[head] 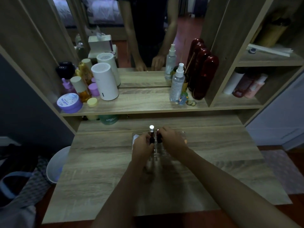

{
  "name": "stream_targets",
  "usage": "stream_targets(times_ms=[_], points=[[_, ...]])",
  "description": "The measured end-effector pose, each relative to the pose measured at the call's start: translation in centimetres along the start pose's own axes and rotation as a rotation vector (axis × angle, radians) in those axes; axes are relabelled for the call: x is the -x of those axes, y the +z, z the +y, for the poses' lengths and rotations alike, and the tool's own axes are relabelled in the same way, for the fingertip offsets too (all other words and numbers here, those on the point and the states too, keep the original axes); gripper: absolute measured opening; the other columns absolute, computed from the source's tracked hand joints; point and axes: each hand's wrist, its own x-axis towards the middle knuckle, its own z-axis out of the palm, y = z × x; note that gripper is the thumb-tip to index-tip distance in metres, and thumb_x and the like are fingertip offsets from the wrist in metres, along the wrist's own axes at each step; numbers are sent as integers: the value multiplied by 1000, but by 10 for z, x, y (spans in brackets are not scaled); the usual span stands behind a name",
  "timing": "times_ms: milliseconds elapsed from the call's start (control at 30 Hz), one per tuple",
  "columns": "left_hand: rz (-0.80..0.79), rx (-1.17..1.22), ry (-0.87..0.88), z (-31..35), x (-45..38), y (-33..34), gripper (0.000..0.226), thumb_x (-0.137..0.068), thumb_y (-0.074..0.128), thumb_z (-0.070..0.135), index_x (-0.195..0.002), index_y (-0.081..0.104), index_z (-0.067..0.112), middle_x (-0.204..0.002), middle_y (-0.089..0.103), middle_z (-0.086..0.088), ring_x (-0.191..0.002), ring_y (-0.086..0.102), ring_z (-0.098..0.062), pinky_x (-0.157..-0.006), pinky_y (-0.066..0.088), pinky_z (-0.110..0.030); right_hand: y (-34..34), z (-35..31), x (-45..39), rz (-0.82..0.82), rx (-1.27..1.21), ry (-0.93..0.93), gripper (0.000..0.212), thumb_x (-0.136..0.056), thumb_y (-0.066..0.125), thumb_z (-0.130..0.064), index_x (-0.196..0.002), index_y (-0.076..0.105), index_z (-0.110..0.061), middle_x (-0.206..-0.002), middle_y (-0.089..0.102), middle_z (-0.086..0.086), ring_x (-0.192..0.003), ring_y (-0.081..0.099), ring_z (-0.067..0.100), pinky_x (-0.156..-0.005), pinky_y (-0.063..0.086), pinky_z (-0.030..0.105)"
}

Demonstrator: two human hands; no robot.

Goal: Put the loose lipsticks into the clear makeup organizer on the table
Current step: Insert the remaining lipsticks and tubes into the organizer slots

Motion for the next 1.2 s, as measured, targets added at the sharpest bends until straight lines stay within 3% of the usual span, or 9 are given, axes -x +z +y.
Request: stream_targets(times_ms=[200,300,633,700,867,967,1200], points=[[-5,-8,28,4,-1,-1,15,-78,61,2,-91,69,5,-89,71,-15,-95,60,-29,-97,47,-45,0,-3,-6,-29,29,-27,23,-91,51,-7,-111,61,-3,-113,61,16,-103,59,30,-82,48,34],[-13,-10,33,3,-2,-2,18,-77,61,2,-93,68,4,-92,72,-15,-100,59,-32,-95,47,-46,1,-5,-6,-60,47,-12,25,-93,49,-7,-116,59,-7,-120,59,14,-106,59,27,-85,50,33],[-32,-14,8,1,-3,-3,15,-76,60,3,-88,67,7,-86,71,-13,-100,55,-32,-81,44,-34,-4,1,-6,-132,65,52,24,-89,56,-12,-112,63,-12,-114,66,12,-104,63,28,-85,51,36],[-39,-19,13,1,-2,-3,15,-77,60,3,-90,67,7,-86,70,-13,-99,55,-31,-82,45,-36,0,1,-5,-168,75,60,24,-89,55,-9,-111,63,-12,-111,68,12,-103,65,29,-85,52,40],[-46,-7,-13,3,-2,-2,19,-80,63,7,-99,67,8,-98,70,-12,-107,57,-28,-93,50,-44,11,4,-4,-198,147,124,20,-89,56,-15,-108,62,-19,-110,68,5,-98,66,22,-81,50,33],[-43,-2,-21,3,-2,-1,19,-81,62,7,-100,67,8,-99,70,-12,-108,57,-27,-95,49,-43,13,1,-6,-205,131,99,22,-88,57,-10,-110,63,-14,-113,67,8,-101,66,23,-73,39,26],[-42,-16,-11,2,-2,-2,22,-82,62,8,-103,67,7,-101,69,-13,-93,53,-16,-83,42,-27,14,0,-10,-229,141,83,28,-93,51,-9,-119,60,-11,-122,64,10,-112,62,25,-91,48,34]])
